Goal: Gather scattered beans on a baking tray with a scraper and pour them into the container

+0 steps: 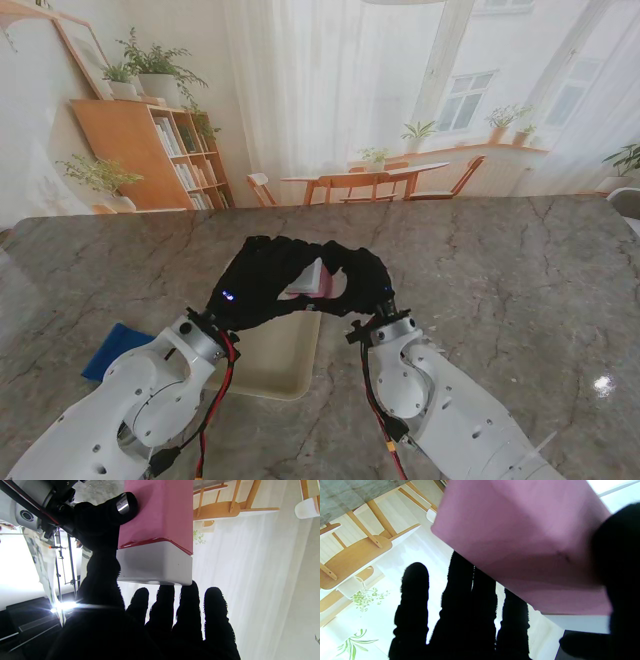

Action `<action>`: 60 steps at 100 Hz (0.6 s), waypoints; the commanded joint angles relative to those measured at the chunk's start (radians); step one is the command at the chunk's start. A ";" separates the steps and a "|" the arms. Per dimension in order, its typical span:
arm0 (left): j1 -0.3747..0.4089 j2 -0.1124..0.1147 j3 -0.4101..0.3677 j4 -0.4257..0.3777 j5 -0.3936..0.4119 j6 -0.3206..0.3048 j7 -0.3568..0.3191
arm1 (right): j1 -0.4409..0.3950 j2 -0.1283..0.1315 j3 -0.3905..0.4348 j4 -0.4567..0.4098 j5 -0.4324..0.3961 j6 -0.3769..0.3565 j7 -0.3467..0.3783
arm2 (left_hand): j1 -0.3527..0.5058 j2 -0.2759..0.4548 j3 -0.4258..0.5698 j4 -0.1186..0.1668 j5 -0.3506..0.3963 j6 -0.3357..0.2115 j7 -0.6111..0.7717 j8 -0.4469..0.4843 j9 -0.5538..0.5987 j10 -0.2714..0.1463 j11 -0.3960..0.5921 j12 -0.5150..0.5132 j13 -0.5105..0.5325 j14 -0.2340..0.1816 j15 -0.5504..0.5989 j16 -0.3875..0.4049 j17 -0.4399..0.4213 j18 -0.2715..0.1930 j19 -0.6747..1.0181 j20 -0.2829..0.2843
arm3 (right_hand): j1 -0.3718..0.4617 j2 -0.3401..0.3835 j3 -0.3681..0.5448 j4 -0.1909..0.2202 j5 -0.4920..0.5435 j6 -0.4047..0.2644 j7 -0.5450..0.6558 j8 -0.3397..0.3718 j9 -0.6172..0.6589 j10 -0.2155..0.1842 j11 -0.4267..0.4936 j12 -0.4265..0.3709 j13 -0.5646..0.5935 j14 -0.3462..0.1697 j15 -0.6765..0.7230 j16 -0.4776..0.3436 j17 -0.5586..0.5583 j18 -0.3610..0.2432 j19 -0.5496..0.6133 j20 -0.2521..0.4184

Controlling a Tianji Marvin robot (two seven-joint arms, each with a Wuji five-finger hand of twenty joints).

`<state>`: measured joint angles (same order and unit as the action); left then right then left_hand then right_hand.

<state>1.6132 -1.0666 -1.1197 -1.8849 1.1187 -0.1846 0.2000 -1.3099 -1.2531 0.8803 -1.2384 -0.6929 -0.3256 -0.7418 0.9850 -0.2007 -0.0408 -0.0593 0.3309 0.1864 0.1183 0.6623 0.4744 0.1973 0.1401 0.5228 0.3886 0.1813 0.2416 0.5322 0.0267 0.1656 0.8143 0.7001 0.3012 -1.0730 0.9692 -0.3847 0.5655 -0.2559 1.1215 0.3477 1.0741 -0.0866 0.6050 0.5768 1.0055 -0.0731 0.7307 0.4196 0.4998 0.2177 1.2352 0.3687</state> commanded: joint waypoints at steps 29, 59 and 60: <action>0.024 -0.001 -0.007 -0.016 0.046 -0.002 0.032 | 0.006 0.002 0.005 -0.011 0.001 0.011 0.032 | -0.178 0.115 0.020 0.029 -0.196 0.172 -0.136 -0.291 -0.359 0.139 -0.104 -0.209 -0.305 0.110 -0.108 -0.150 -0.116 0.094 -0.390 -0.170 | 0.203 0.220 0.229 0.065 0.067 -0.213 0.165 0.048 0.099 -0.156 0.163 0.057 0.023 -0.038 0.029 0.014 -0.002 -0.010 0.007 0.006; 0.171 -0.007 -0.103 -0.095 0.125 0.124 0.139 | -0.006 -0.001 0.038 -0.019 0.059 0.039 0.076 | -0.187 0.214 0.012 0.032 -0.193 0.188 -0.125 -0.386 -0.352 0.123 -0.100 -0.214 -0.312 0.090 -0.121 -0.198 -0.120 0.096 -0.473 -0.158 | 0.203 0.232 0.221 0.065 0.061 -0.229 0.172 0.052 0.090 -0.161 0.162 0.057 0.015 -0.040 0.027 0.013 -0.005 -0.013 0.008 0.006; 0.177 -0.007 -0.108 -0.097 0.125 0.127 0.138 | -0.006 -0.001 0.040 -0.019 0.062 0.040 0.078 | -0.186 0.217 0.011 0.032 -0.193 0.188 -0.124 -0.385 -0.350 0.121 -0.099 -0.214 -0.310 0.089 -0.122 -0.199 -0.119 0.095 -0.472 -0.156 | 0.203 0.233 0.221 0.066 0.061 -0.230 0.173 0.052 0.089 -0.161 0.163 0.057 0.015 -0.040 0.027 0.013 -0.005 -0.013 0.008 0.006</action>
<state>1.7530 -1.0758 -1.2174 -1.9764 1.2537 -0.0689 0.3384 -1.3095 -1.2532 0.9047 -1.2498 -0.6463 -0.2978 -0.6886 0.8176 -0.0390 -0.0349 -0.0593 0.1733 0.3500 0.0059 0.2890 0.1230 0.3227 0.0392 0.3154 0.0856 0.2803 0.1439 0.3495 -0.0740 0.2398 0.3649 0.5416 0.3012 -1.0719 0.9692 -0.3847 0.5655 -0.2550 1.1215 0.3477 1.0741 -0.0866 0.6050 0.5768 1.0062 -0.0730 0.7307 0.4196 0.4998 0.2177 1.2352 0.3687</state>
